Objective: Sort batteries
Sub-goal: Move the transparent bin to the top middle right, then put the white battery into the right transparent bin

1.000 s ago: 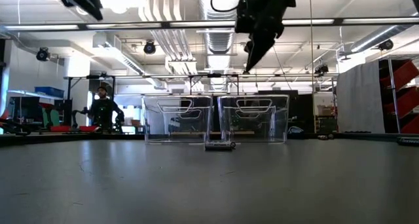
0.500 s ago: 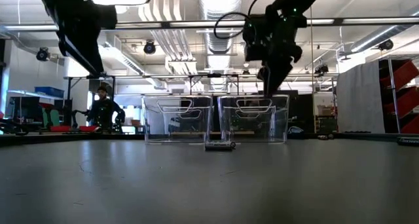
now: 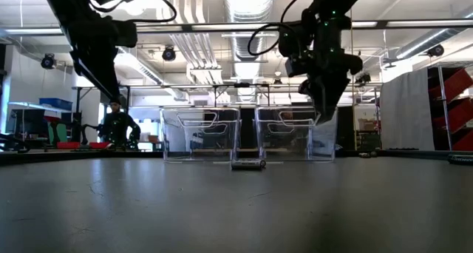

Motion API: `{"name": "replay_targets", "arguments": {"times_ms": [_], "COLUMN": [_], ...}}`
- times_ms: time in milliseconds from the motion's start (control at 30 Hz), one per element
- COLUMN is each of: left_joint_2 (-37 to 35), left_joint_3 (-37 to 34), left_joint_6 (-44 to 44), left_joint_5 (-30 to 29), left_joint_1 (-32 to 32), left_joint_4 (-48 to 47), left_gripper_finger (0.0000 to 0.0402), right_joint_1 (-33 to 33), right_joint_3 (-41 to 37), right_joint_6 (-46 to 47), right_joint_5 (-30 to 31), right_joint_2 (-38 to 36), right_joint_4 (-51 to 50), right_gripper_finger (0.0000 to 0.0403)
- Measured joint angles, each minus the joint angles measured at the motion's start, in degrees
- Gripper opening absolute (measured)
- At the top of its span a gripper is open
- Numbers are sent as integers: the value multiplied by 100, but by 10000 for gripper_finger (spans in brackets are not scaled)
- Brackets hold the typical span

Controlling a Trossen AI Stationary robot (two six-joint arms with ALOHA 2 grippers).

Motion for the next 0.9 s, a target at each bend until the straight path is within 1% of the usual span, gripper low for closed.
{"name": "replay_targets", "arguments": {"times_ms": [100,233,333,400,467,567,667,800,900], "left_joint_2": [-2,-2,-2,-2,-2,-3,-8,-2,11], "left_joint_3": [0,0,0,0,0,0,0,-20,-22], "left_joint_6": [278,745,1085,1141,992,901,943,985,934], "left_joint_5": [67,382,530,611,710,930,977,995,1014], "left_joint_1": [122,303,321,308,291,223,52,-241,-537], "left_joint_4": [105,339,495,558,619,671,819,1017,1057], "left_gripper_finger": [182,182,182,182,182,182,182,182,182], "right_joint_1": [6,89,290,534,869,1535,2332,3268,3714], "right_joint_3": [177,576,857,919,905,820,795,727,629], "right_joint_6": [35,294,601,903,1277,1931,2509,3321,3776], "right_joint_5": [38,38,41,46,89,466,927,1254,1391], "right_joint_2": [-57,-293,-562,-778,-962,-1106,-1097,-791,-400], "right_joint_4": [-25,-25,-2,76,173,336,518,1229,1898], "right_gripper_finger": [195,195,196,194,191,186,180,178,178]}}
